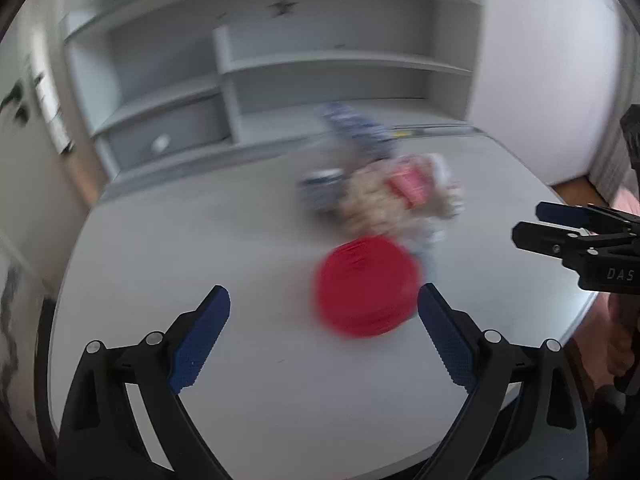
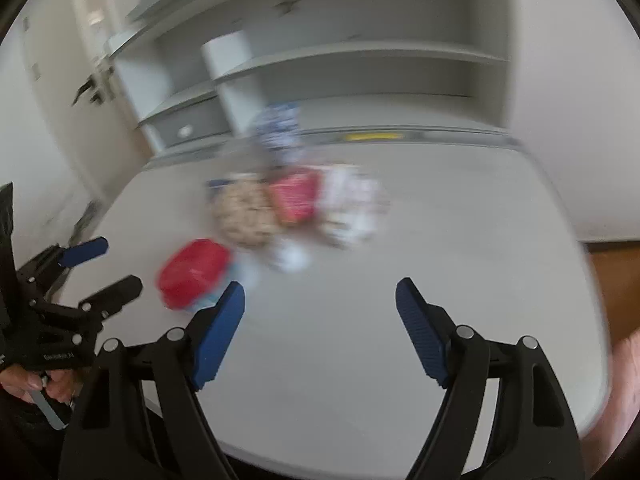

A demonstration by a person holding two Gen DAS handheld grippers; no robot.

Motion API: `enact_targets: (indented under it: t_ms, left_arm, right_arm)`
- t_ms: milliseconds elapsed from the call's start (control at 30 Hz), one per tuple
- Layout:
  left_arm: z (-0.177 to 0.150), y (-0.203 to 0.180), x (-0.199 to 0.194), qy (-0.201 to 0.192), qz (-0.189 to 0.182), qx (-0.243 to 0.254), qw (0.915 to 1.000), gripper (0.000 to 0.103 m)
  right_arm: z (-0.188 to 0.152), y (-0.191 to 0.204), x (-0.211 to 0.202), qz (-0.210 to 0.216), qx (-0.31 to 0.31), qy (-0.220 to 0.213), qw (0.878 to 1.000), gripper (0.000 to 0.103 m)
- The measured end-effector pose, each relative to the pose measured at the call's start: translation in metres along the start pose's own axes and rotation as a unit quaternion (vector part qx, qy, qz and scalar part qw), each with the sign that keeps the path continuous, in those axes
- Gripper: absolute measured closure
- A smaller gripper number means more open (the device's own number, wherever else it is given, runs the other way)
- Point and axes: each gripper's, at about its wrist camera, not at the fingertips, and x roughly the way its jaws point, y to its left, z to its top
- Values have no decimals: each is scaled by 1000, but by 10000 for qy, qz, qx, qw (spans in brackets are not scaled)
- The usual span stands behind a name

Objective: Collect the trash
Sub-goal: 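Move both tools back over the desk, then grasp the red cup lid with the right gripper while the left grasps the clear plastic bag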

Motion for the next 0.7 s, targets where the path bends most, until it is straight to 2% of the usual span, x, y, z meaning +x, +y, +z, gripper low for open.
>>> enact_targets:
  t_ms: [200,400,567,600,700]
  left_arm:
    - [-27,37,-11,112,204,-86,9997,11]
    - [-33,61,-9,231,94,-309,9992,11]
    - [-30,72,-1,278,84,-388,9988,11]
    - [-30,75,0,298,88,-400,9987,11]
    - [-25,81,4,340,85,-442,9984,11]
  right_arm:
    - [13,65,43,374,-708,426,9959,27]
    - [10,111,69,343,-1402,621,9876,17]
    - [12,135,89,70,-1740,709,9822,17]
    - [13,136,92,-11,-1785,710,9814,26]
    - [14,136,89,-58,-1796,620,9818,27]
